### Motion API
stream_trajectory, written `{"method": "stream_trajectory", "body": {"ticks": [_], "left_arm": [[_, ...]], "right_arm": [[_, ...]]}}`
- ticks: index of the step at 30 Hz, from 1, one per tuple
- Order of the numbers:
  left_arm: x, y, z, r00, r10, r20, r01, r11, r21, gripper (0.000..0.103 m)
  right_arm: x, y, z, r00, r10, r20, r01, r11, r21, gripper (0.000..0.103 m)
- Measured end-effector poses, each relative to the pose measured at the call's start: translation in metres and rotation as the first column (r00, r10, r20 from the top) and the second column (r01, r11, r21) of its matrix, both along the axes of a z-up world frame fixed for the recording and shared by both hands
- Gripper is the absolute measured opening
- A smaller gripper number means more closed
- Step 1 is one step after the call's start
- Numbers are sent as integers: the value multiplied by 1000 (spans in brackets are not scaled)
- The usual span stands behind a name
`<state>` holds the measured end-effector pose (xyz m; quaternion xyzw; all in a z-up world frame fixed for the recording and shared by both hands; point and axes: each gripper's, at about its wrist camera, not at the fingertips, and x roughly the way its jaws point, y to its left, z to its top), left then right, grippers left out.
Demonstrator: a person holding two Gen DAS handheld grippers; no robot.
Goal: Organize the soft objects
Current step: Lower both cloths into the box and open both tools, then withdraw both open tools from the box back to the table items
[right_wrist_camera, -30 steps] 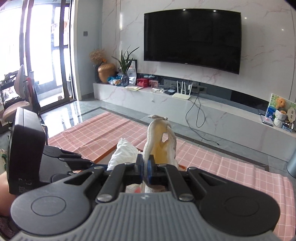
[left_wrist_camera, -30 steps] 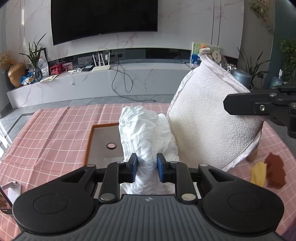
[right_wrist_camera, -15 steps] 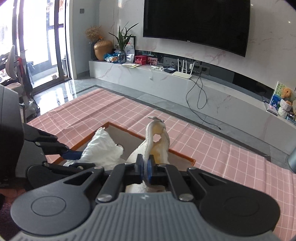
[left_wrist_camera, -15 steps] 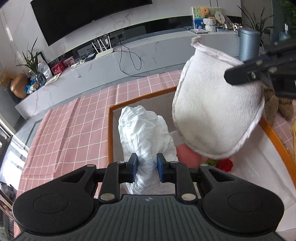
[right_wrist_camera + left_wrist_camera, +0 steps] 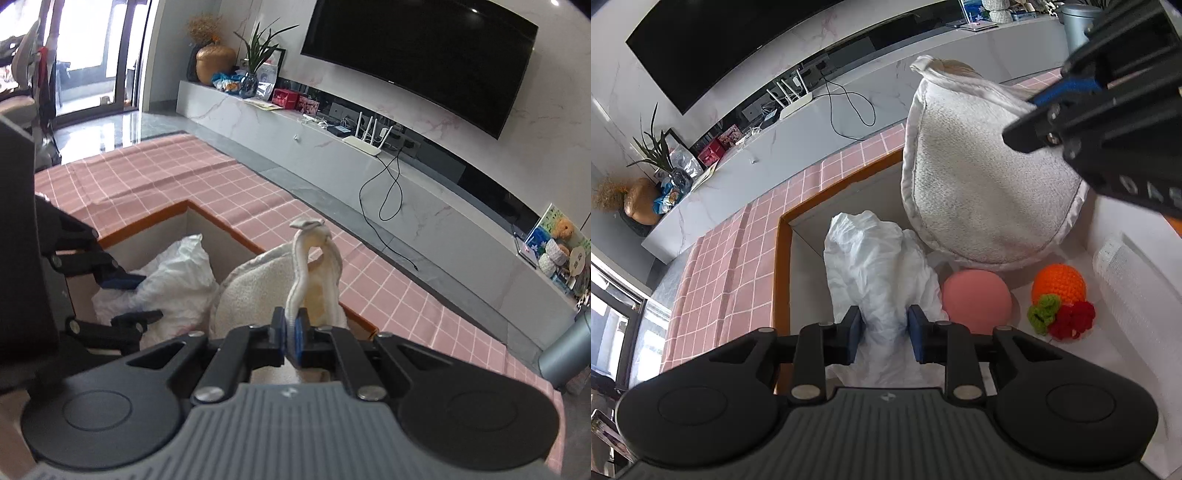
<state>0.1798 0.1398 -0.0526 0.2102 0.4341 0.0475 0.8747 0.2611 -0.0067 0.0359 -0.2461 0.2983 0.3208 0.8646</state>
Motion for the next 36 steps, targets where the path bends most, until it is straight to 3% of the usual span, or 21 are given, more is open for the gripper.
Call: {"method": "stream_trajectory", "body": {"ticks": [7,8,14,15,16,20,27,36], "left_arm": [[-10,7,10,998,25,49,-20,994,-103,74],[-12,7,12,998,28,61,-21,994,-107,76],[-16,8,21,994,39,102,-25,991,-128,81],[-14,8,23,993,41,107,-27,991,-129,83],[-14,8,24,993,43,112,-28,991,-129,86],[-17,5,33,987,46,153,-26,991,-129,89],[-30,-7,58,977,26,212,6,988,-151,93],[-54,-27,77,981,-11,191,58,969,-241,93]], "right_arm": [[13,12,-27,998,-10,-67,3,994,-106,2],[15,12,-30,998,-13,-68,5,993,-114,2],[18,7,-34,998,-36,-50,29,990,-136,6],[17,6,-33,998,-39,-44,33,991,-133,10],[15,4,-30,999,-42,-34,38,991,-131,22],[3,-2,-13,999,-36,12,38,994,-105,45],[-15,-26,17,995,-70,74,74,995,-61,56],[-45,-86,43,989,-145,-7,145,987,64,62]]}}
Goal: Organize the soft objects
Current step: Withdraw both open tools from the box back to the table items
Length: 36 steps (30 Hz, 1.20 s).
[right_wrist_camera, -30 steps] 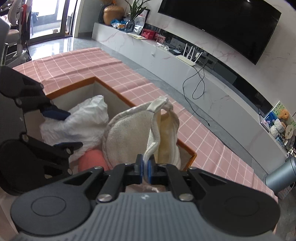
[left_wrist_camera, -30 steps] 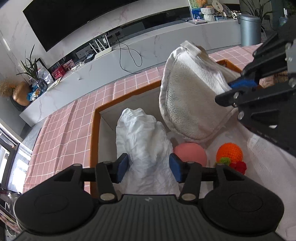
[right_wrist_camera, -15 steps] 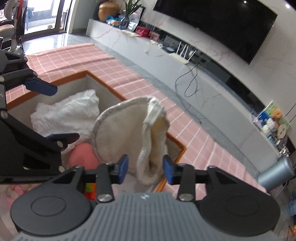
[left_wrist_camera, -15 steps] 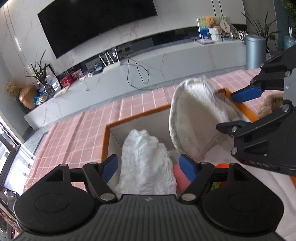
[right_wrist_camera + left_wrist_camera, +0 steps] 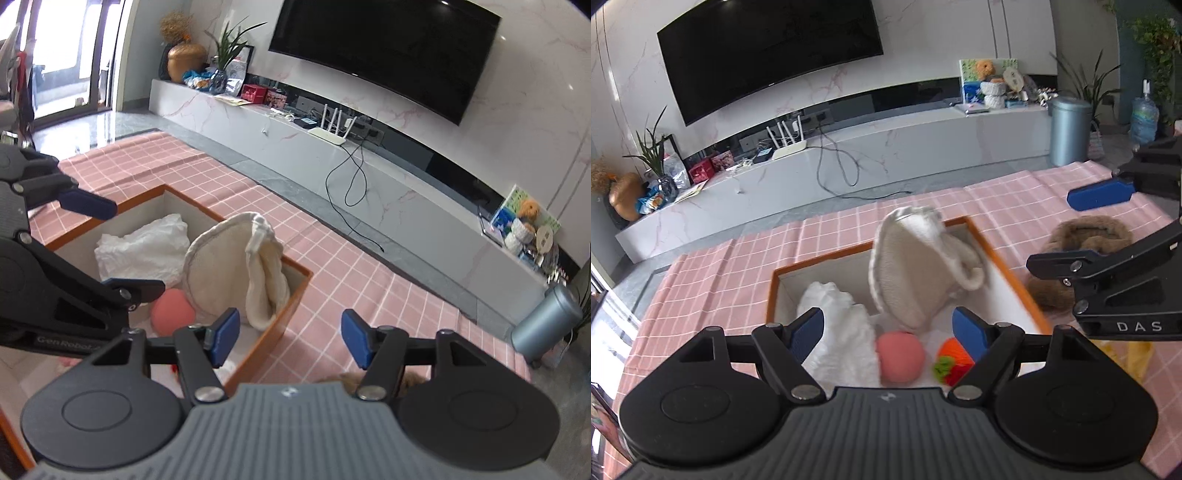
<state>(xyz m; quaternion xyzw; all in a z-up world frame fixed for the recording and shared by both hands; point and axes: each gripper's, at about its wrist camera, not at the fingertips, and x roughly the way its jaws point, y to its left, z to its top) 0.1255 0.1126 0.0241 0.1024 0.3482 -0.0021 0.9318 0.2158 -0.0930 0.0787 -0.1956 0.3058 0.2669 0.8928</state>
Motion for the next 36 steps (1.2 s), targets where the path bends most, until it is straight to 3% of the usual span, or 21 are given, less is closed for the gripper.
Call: {"method": "stream_trajectory", "body": {"ticks": [6,16,20,28,36], "left_arm": [[-24,-21,16,998,-22,53,29,992,-126,93],[-45,-57,15,993,-71,93,95,956,-279,92],[-46,-75,8,990,-124,71,140,945,-297,91],[-40,-104,-18,976,-218,-8,201,915,-351,76],[-34,-120,-44,956,-269,-117,222,924,-312,73]], "right_arm": [[-32,-65,12,990,-142,-9,142,982,125,65],[-71,-154,6,940,-334,-63,339,907,251,69],[-81,-172,-9,925,-371,-87,381,889,255,69],[-78,-205,-45,887,-435,-153,460,856,234,65],[-65,-224,-81,842,-459,-284,525,818,233,64]]}}
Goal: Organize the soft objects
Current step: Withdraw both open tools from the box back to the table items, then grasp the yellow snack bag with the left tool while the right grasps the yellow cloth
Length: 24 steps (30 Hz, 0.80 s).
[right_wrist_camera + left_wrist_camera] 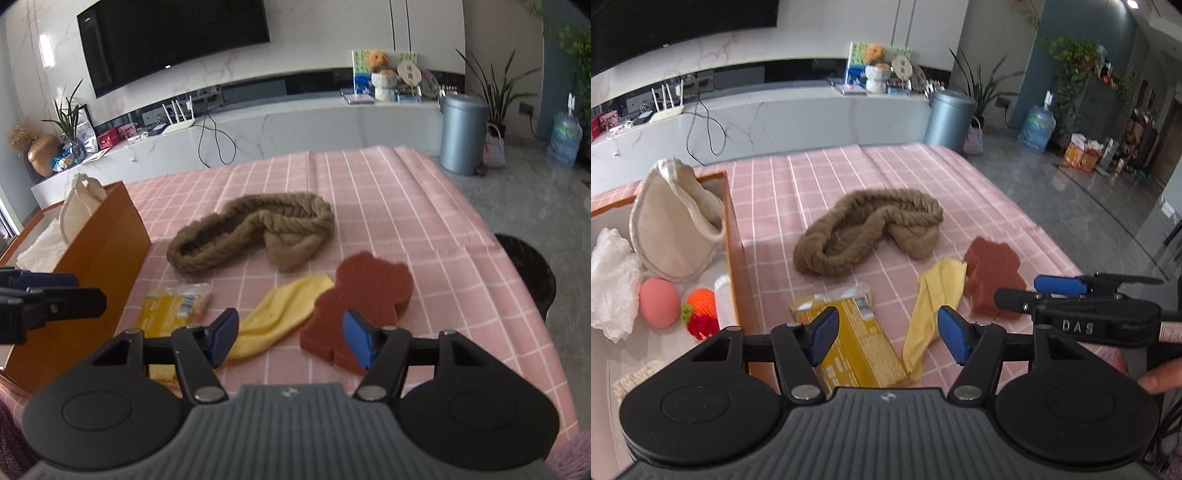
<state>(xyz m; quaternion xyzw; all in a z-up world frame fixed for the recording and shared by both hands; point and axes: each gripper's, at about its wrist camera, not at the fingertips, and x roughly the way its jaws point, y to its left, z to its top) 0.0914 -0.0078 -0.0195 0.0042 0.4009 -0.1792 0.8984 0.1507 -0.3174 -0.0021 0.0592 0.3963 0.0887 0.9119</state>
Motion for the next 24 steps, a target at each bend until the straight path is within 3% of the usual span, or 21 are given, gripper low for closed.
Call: {"method": "stream_trajectory", "body": {"ticks": [3,7,13,18,20,22,24], "left_arm": [[6,-8,-9,997,48,-56,-47,998,30,73],[22,-28,-17,990,71,-118,-57,991,122,66],[42,-35,-24,980,158,-121,-130,969,211,66],[49,-30,-23,974,188,-126,-159,964,212,67],[51,-29,-24,973,190,-129,-160,964,212,67],[53,-30,-25,972,194,-130,-163,963,213,67],[53,-29,-26,973,191,-131,-161,964,211,67]], "right_arm": [[6,-4,-9,1000,-3,-31,4,999,33,62],[11,-3,-17,998,12,-67,-7,997,77,45],[22,15,-27,992,98,-75,-87,987,135,33],[35,34,-41,989,109,-100,-101,992,78,36],[40,39,-46,988,114,-105,-107,992,69,48],[45,42,-51,987,116,-111,-109,992,67,49],[49,46,-56,987,107,-119,-104,994,27,60]]}}
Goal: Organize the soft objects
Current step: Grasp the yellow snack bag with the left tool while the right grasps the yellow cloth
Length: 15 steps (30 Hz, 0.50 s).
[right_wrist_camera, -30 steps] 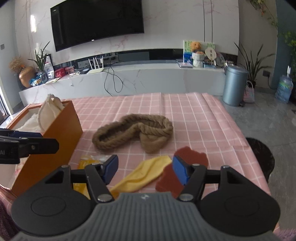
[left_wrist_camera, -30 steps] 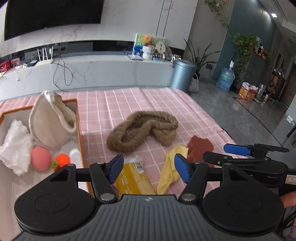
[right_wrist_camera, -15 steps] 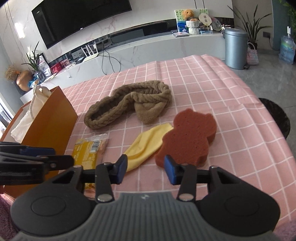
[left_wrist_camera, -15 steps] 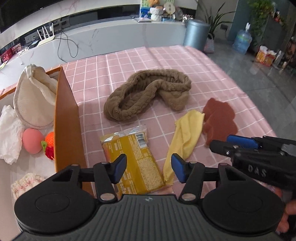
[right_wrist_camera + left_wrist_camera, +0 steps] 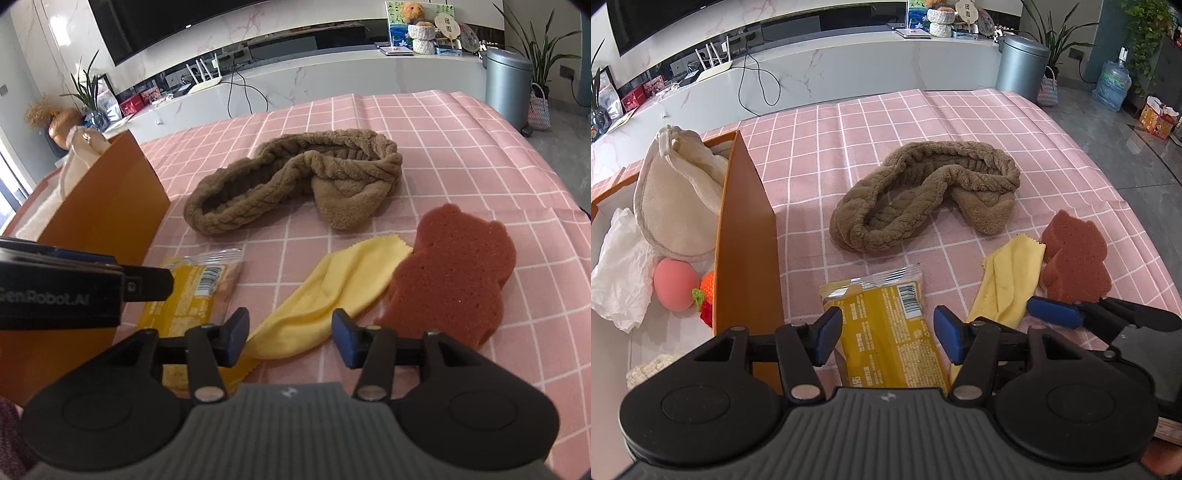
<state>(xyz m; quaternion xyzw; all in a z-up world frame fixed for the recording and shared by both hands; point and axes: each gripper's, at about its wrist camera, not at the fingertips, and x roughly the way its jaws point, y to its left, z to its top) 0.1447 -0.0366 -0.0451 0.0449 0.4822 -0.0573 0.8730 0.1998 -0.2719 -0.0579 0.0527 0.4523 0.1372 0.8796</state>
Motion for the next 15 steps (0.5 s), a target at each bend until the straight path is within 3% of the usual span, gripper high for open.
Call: {"method": "stream_trajectory", "body": {"ticks": [6,8,9,11,15], "left_arm": [[-1,3,-3,1000,2,-3,-2,1000,-6,67],[-2,3,-3,1000,-1,-4,1,1000,-8,67],[-2,3,-3,1000,-2,-6,2,1000,-10,68],[-2,3,-4,1000,-4,-5,4,1000,-14,68],[-3,1,-5,1000,-9,-4,9,1000,-20,74]], "right_arm": [[0,12,-10,999,41,25,-37,992,-119,54],[-2,16,-11,997,53,47,-44,983,-178,36],[-2,15,-11,997,52,50,-42,983,-177,33],[-1,12,-11,997,46,55,-35,982,-183,11],[0,7,-10,999,39,36,-33,988,-152,1]]}}
